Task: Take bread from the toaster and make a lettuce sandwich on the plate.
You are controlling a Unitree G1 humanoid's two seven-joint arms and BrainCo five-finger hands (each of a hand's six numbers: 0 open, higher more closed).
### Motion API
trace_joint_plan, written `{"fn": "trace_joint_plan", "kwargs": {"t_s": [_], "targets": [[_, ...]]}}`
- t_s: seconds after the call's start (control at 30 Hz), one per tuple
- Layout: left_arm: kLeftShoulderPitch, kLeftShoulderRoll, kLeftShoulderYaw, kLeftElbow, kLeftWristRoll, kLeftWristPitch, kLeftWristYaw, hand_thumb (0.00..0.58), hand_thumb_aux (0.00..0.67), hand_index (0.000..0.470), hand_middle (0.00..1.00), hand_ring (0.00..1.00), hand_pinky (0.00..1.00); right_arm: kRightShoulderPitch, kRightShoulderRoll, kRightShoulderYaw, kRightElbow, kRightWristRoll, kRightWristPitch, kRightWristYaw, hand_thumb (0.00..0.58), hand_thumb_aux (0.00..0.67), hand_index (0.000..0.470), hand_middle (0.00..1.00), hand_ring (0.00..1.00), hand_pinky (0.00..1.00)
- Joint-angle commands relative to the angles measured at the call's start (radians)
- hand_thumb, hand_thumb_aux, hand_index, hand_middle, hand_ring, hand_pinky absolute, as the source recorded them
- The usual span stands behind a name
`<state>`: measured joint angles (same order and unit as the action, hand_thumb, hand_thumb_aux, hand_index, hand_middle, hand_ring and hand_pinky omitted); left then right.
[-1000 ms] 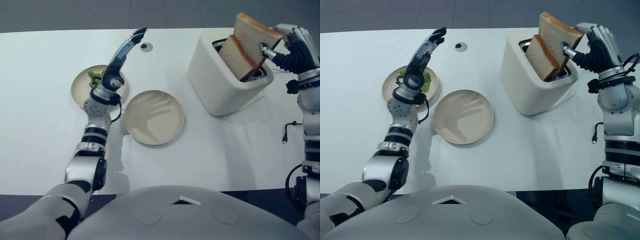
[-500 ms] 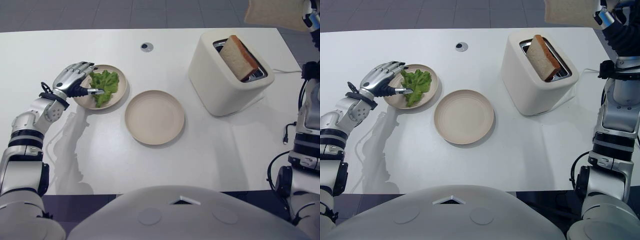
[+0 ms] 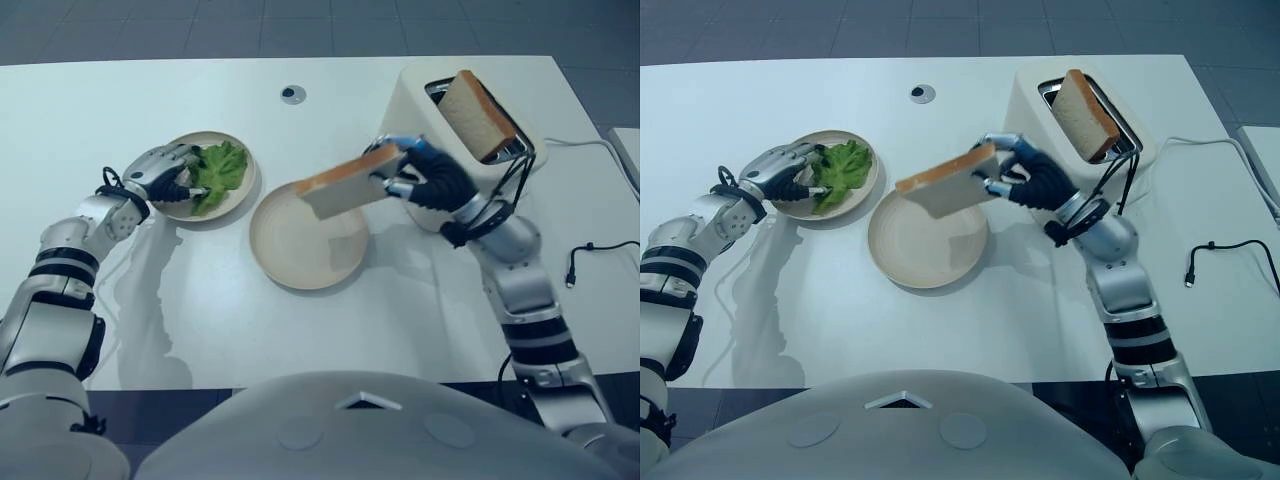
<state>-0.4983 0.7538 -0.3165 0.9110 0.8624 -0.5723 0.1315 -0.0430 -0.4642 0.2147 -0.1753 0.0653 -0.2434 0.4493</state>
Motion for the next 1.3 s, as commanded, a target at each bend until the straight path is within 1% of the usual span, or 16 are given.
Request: {"fn": "trace_joint_plan", "kwargs": {"t_s": [0.03, 0.07, 0.17, 0.2, 0.23, 0.27, 0.57, 0.6, 0.63, 0.67, 0.7, 0.77, 0.9, 1.13, 1.23, 1.3], "targets": [[-0.005, -0.012, -0.043, 0.014, -0.012, -0.019, -0.004, 0.468, 0.376, 0.264, 0.0, 0.0, 0.0, 0.011, 0.017, 0.075, 0.109, -0.108, 0.004, 0.019, 0.58, 0.67, 0.47, 1.0, 1.0, 1.0], [-0.005, -0.011, -0.049, 0.01, -0.02, -0.027, -0.003, 0.482, 0.394, 0.276, 0.0, 0.0, 0.0, 0.005, 0.022, 0.089, 0.141, -0.138, -0.001, 0.016, 0.58, 0.67, 0.47, 1.0, 1.0, 1.0], [-0.005, -0.008, -0.062, 0.006, -0.038, -0.045, 0.006, 0.555, 0.531, 0.372, 0.0, 0.0, 0.0, -0.016, 0.04, 0.119, 0.219, -0.207, -0.02, 0.001, 0.58, 0.67, 0.47, 1.0, 1.0, 1.0], [-0.005, -0.007, -0.066, 0.006, -0.042, -0.047, 0.01, 0.561, 0.549, 0.385, 0.0, 0.0, 0.0, -0.024, 0.047, 0.124, 0.241, -0.22, -0.026, -0.004, 0.58, 0.67, 0.47, 1.0, 1.0, 1.0], [-0.005, -0.006, -0.069, 0.005, -0.044, -0.049, 0.015, 0.579, 0.638, 0.448, 0.0, 0.0, 0.0, -0.035, 0.057, 0.125, 0.26, -0.222, -0.027, -0.007, 0.58, 0.67, 0.47, 1.0, 1.0, 1.0], [-0.006, -0.005, -0.071, 0.005, -0.046, -0.051, 0.02, 0.58, 0.67, 0.47, 0.0, 0.0, 0.0, -0.046, 0.068, 0.122, 0.282, -0.227, -0.026, -0.015, 0.58, 0.67, 0.47, 1.0, 1.0, 1.0], [-0.019, 0.003, -0.084, -0.002, -0.056, -0.069, 0.082, 0.58, 0.67, 0.47, 0.0, 0.0, 0.0, -0.125, 0.105, 0.141, 0.416, -0.402, -0.06, -0.162, 0.58, 0.67, 0.47, 1.0, 1.0, 1.0], [-0.022, 0.004, -0.084, 0.0, -0.055, -0.069, 0.092, 0.58, 0.67, 0.47, 0.0, 0.0, 0.0, -0.12, 0.098, 0.142, 0.397, -0.415, -0.067, -0.168, 0.484, 0.397, 0.278, 1.0, 1.0, 1.0], [-0.023, 0.006, -0.084, -0.001, -0.056, -0.071, 0.1, 0.58, 0.67, 0.47, 0.0, 0.0, 0.0, -0.109, 0.088, 0.135, 0.367, -0.416, -0.069, -0.164, 0.313, 0.215, 0.151, 1.0, 1.0, 1.0], [-0.023, 0.007, -0.084, -0.002, -0.054, -0.073, 0.111, 0.58, 0.67, 0.47, 0.0, 0.0, 0.0, -0.098, 0.076, 0.128, 0.336, -0.42, -0.075, -0.159, 0.0, 0.0, 0.0, 1.0, 1.0, 1.0], [-0.026, 0.009, -0.085, -0.007, -0.049, -0.075, 0.131, 0.58, 0.67, 0.47, 0.0, 0.0, 0.0, -0.083, 0.062, 0.118, 0.294, -0.416, -0.075, -0.149, 0.0, 0.0, 0.0, 0.98, 0.98, 0.98], [-0.032, 0.01, -0.086, -0.017, -0.041, -0.076, 0.161, 0.58, 0.67, 0.47, 0.0, 0.0, 0.0, -0.06, 0.038, 0.098, 0.224, -0.419, -0.07, -0.138, 0.0, 0.0, 0.0, 0.9, 0.9, 0.9], [-0.041, 0.014, -0.088, -0.03, -0.034, -0.082, 0.208, 0.58, 0.67, 0.47, 0.0, 0.0, 0.0, -0.059, 0.009, 0.054, 0.169, -0.448, -0.045, -0.157, 0.0, 0.0, 0.0, 0.74, 0.74, 0.74], [-0.047, 0.014, -0.084, -0.041, -0.05, -0.12, 0.244, 0.58, 0.67, 0.47, 0.0, 0.0, 0.0, -0.061, 0.002, -0.019, 0.063, -0.494, -0.02, -0.214, 0.0, 0.0, 0.0, 0.71, 0.71, 0.71], [-0.048, -0.007, -0.078, -0.044, -0.082, -0.174, 0.239, 0.58, 0.67, 0.47, 0.0, 0.0, 0.0, -0.068, 0.014, -0.035, 0.067, -0.493, -0.016, -0.239, 0.0, 0.0, 0.0, 0.71, 0.71, 0.71], [-0.043, -0.024, -0.063, -0.054, -0.138, -0.255, 0.218, 0.58, 0.67, 0.47, 0.0, 0.0, 0.0, -0.066, 0.017, -0.031, 0.073, -0.487, -0.021, -0.239, 0.0, 0.0, 0.0, 0.71, 0.71, 0.71]]}}
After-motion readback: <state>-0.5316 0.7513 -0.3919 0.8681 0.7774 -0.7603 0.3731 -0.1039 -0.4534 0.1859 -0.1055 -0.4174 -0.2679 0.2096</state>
